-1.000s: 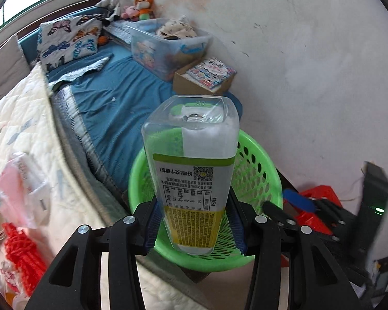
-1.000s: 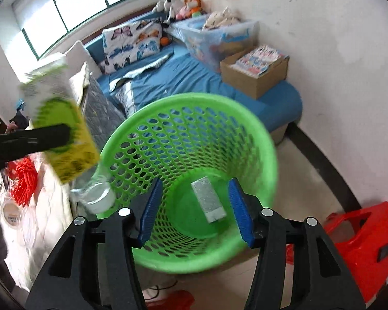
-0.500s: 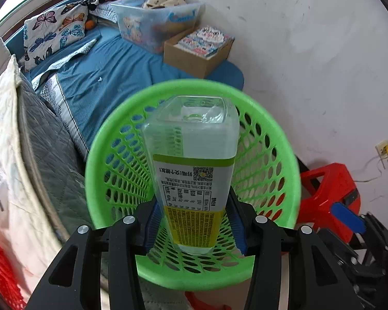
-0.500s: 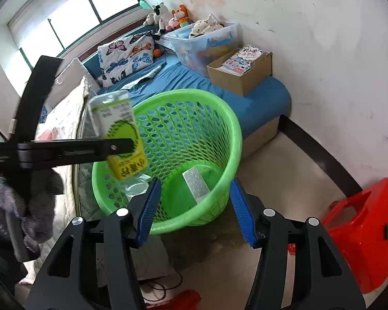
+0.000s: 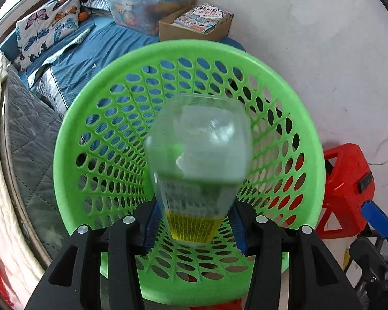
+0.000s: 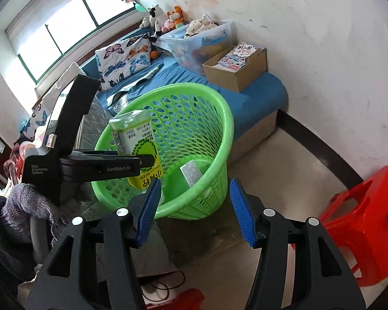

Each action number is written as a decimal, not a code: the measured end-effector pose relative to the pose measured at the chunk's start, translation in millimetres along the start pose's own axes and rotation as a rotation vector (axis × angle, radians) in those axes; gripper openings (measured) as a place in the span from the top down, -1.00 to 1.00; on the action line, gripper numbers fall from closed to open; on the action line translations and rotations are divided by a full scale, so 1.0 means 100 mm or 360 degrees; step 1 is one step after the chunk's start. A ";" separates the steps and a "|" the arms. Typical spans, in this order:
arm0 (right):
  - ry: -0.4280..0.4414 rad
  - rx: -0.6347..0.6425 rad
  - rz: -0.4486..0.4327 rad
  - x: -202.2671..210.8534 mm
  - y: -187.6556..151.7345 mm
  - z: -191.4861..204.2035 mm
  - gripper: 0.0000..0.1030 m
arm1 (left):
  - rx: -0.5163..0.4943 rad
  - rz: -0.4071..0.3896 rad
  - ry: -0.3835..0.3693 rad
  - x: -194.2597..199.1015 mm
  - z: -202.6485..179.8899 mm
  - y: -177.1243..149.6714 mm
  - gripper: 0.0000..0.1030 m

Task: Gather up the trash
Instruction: 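Carry the clear bottle over the green basket and open the left tool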

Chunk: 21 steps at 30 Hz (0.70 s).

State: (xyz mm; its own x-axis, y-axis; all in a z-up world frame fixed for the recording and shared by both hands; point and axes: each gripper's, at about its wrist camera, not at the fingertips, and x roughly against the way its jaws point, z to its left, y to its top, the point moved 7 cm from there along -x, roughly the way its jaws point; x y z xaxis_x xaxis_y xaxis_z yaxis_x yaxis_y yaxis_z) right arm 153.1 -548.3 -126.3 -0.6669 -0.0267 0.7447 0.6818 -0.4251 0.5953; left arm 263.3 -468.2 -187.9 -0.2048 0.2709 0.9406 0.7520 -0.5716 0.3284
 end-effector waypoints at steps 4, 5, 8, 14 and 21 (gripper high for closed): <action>0.0013 -0.0001 0.0006 -0.02 0.00 0.02 -0.09 | -0.0031 -0.0016 0.0008 0.03 -0.03 -0.02 0.11; 0.0014 -0.0002 0.0005 -0.02 -0.01 0.01 -0.09 | -0.0039 -0.0016 0.0003 0.04 -0.04 -0.02 0.11; 0.0021 -0.0009 -0.0001 0.01 -0.01 0.02 -0.09 | -0.0045 -0.0033 0.0000 0.10 -0.06 -0.04 0.11; 0.0022 0.0049 -0.0028 0.15 -0.02 0.13 -0.09 | -0.0028 -0.0109 -0.0018 0.38 -0.02 -0.10 0.11; 0.0042 0.0080 -0.0072 0.29 -0.06 0.29 -0.13 | -0.0055 -0.0241 0.0038 0.84 0.08 -0.27 0.11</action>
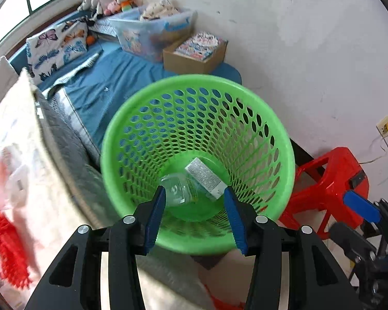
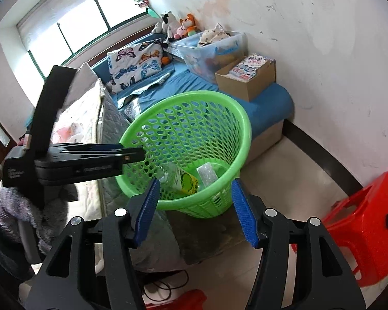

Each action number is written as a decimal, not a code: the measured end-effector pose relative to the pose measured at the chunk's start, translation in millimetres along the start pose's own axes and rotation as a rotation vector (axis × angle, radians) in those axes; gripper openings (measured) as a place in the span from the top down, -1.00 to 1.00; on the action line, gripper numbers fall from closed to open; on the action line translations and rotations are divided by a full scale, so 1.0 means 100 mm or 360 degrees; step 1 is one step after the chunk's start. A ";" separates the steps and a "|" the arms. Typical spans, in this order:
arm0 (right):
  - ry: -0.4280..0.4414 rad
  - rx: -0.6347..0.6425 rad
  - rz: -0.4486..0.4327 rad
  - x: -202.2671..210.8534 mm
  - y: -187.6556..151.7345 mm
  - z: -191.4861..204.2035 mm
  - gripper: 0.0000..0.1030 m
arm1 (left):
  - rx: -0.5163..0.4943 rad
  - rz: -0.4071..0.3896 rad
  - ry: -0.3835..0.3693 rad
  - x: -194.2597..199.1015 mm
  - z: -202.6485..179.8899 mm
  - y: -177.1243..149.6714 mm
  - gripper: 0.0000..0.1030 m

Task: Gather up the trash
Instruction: 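Carry the clear bottle over the green basket and open the left tool, then return to the mattress and grasp the pink wafer packet with the left tool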

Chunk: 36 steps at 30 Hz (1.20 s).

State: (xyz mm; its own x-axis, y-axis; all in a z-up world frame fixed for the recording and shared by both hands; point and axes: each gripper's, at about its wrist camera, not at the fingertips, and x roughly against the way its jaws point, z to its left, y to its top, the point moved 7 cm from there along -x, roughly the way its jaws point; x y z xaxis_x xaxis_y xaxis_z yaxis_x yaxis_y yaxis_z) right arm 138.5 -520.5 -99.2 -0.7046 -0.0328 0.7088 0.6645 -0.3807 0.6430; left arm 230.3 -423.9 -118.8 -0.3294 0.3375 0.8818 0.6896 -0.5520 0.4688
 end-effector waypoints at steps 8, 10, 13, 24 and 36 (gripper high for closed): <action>0.0039 0.0069 -0.0007 0.08 -0.05 0.28 -0.16 | 0.0031 -0.0111 0.0082 0.50 0.29 -0.28 0.11; 0.0052 0.0082 -0.0005 0.08 -0.06 0.36 -0.16 | 0.0034 -0.0128 0.0107 0.59 0.36 -0.36 0.11; 0.0075 0.0109 0.0001 0.07 -0.08 0.48 -0.19 | 0.0057 -0.0145 0.0144 0.73 0.50 -0.51 0.08; 0.0159 0.0228 0.0045 -0.03 -0.11 0.92 -0.20 | 0.0220 -0.0200 0.0261 1.18 1.21 -1.01 0.07; 0.0304 0.0377 0.0104 -0.21 -0.12 1.62 -0.22 | 0.0507 -0.0309 0.0498 1.74 2.41 -1.39 -0.23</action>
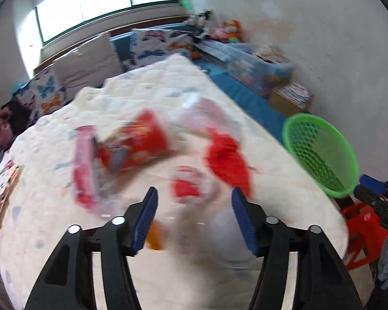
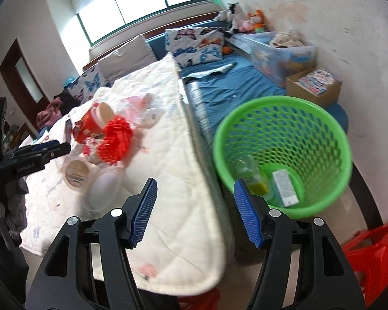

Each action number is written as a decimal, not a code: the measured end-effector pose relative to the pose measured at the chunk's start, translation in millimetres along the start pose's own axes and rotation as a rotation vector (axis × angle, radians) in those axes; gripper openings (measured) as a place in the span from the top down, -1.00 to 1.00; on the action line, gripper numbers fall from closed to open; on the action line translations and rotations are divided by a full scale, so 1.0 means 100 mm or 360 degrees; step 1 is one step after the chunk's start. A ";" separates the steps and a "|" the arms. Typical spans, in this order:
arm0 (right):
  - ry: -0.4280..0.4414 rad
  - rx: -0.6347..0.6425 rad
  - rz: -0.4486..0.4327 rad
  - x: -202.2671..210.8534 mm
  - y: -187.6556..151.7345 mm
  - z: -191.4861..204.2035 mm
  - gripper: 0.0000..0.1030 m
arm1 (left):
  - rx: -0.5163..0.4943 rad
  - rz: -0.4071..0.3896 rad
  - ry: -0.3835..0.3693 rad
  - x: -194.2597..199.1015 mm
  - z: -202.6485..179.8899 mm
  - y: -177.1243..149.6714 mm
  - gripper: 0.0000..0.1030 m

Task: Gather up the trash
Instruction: 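Return to the mattress and grasp the pink wafer packet with the left tool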

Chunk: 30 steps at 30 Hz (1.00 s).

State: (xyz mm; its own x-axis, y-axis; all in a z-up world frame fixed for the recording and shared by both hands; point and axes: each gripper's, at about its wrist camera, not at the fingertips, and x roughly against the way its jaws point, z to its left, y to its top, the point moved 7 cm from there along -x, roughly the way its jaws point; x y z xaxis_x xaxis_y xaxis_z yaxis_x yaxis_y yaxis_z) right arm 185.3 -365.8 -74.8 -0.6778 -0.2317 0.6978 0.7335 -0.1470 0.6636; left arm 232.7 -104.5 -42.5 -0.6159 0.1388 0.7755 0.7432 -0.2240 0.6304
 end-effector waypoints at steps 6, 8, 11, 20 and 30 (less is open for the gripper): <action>0.0106 0.0070 0.0016 -0.21 0.17 0.40 -0.25 | 0.0121 -0.0005 0.0136 -0.04 0.73 0.04 -0.39; 0.0135 0.0086 0.0026 -0.27 0.21 0.51 -0.26 | 0.0140 0.0000 0.0155 -0.09 0.93 0.06 -0.44; 0.0185 0.0115 0.0046 -0.38 0.29 0.69 -0.26 | 0.0149 0.0011 0.0109 -0.20 1.18 0.09 -0.57; 0.0310 0.0144 0.0107 -0.73 0.47 1.09 -0.35 | 0.0170 0.0084 -0.0074 -0.59 1.53 0.14 -0.75; 0.0377 0.0053 0.0152 -1.08 0.66 1.20 -0.39 | 0.0180 0.0103 -0.0224 -0.86 1.57 0.16 -0.77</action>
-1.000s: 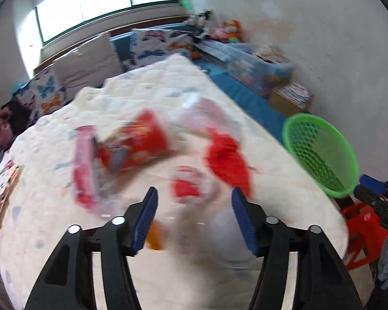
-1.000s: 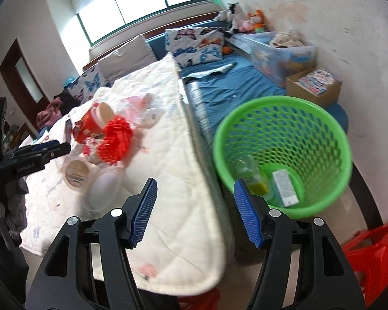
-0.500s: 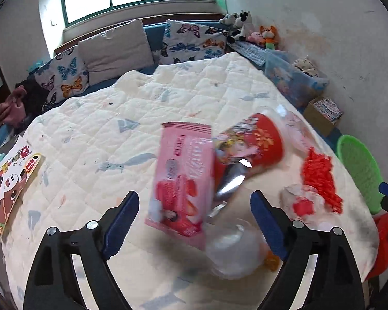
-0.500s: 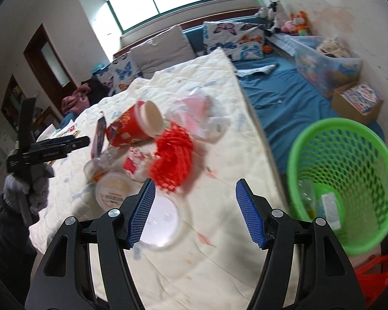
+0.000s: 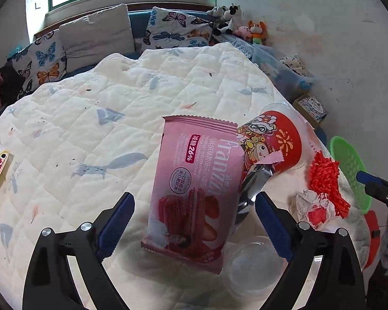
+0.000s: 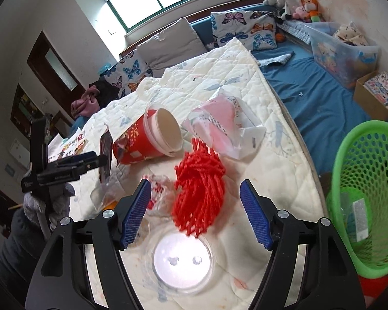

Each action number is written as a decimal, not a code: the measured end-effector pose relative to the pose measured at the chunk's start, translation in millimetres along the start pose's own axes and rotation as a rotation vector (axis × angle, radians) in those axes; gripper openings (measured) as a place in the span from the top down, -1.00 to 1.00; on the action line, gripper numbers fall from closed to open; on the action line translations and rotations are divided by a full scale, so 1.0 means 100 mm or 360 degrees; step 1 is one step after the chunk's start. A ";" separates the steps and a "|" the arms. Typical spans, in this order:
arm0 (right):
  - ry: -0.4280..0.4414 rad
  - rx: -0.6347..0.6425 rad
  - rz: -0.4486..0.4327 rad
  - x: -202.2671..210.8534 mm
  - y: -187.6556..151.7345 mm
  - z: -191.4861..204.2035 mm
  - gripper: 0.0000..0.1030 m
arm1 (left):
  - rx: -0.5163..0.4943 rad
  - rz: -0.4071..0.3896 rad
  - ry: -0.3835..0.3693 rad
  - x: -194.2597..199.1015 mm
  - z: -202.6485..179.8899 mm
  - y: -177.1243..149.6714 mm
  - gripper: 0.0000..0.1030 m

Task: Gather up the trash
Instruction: 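Return to the mattress and grasp the pink wafer packet with the left tool, then grasp the red mesh net with the right tool while the left tool holds the packet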

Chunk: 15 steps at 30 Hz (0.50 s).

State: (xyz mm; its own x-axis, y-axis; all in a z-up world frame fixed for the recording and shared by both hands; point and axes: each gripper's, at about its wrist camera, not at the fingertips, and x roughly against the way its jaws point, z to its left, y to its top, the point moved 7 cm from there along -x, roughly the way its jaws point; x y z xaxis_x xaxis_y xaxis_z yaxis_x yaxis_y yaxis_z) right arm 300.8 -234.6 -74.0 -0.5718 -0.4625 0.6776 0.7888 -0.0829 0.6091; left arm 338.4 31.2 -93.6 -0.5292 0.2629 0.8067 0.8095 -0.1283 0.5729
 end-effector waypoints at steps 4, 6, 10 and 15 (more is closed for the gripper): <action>0.0002 -0.0003 0.0016 -0.10 0.03 0.00 -0.39 | -0.0005 0.0009 -0.0071 -0.05 -0.01 -0.01 -0.72; -0.0007 -0.0002 0.0021 -0.15 0.04 0.00 -0.39 | 0.0005 0.0017 -0.0096 -0.07 0.01 -0.02 -0.57; -0.0009 -0.0015 0.0045 -0.28 0.03 -0.02 -0.39 | 0.0027 0.0025 -0.0133 -0.10 0.04 -0.04 -0.38; -0.0027 -0.0019 0.0086 -0.42 0.02 -0.04 -0.39 | 0.0030 0.0023 -0.0142 -0.10 0.04 -0.07 -0.17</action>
State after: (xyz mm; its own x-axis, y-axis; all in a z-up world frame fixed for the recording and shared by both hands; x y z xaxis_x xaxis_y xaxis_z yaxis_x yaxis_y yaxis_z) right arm 327.2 -219.2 -103.5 -0.5319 -0.4513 0.7165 0.8213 -0.0688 0.5663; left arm 339.4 32.8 -106.2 -0.4933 0.3456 0.7982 0.8220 -0.1150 0.5578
